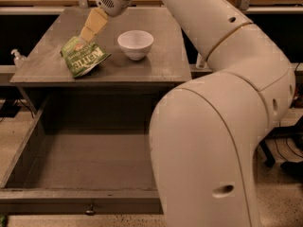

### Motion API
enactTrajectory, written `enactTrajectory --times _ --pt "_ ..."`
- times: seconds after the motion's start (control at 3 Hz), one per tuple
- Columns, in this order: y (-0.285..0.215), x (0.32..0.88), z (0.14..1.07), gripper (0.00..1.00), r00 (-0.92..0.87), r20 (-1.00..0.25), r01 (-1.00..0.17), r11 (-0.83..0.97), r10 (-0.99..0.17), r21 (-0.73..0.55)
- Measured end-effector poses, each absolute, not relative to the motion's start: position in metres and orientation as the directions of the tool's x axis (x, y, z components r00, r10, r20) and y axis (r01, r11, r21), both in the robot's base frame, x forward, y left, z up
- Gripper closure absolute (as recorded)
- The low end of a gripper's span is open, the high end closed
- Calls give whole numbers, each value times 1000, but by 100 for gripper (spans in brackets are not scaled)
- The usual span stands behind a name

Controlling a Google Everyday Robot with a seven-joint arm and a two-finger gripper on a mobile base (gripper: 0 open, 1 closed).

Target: Place green jalapeno chip bag into top drawer

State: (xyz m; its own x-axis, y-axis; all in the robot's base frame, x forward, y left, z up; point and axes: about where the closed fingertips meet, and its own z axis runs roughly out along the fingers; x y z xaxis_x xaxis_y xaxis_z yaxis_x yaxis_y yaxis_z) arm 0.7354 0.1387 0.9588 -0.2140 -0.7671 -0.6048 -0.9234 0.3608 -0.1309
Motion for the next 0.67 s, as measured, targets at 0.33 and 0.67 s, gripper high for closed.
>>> enactTrajectory --times 0.33,0.67 --pt "156 772 937 0 -187 -589 -900 377 -786 -218" --pt "174 791 904 0 -204 -591 -900 387 -781 -201"
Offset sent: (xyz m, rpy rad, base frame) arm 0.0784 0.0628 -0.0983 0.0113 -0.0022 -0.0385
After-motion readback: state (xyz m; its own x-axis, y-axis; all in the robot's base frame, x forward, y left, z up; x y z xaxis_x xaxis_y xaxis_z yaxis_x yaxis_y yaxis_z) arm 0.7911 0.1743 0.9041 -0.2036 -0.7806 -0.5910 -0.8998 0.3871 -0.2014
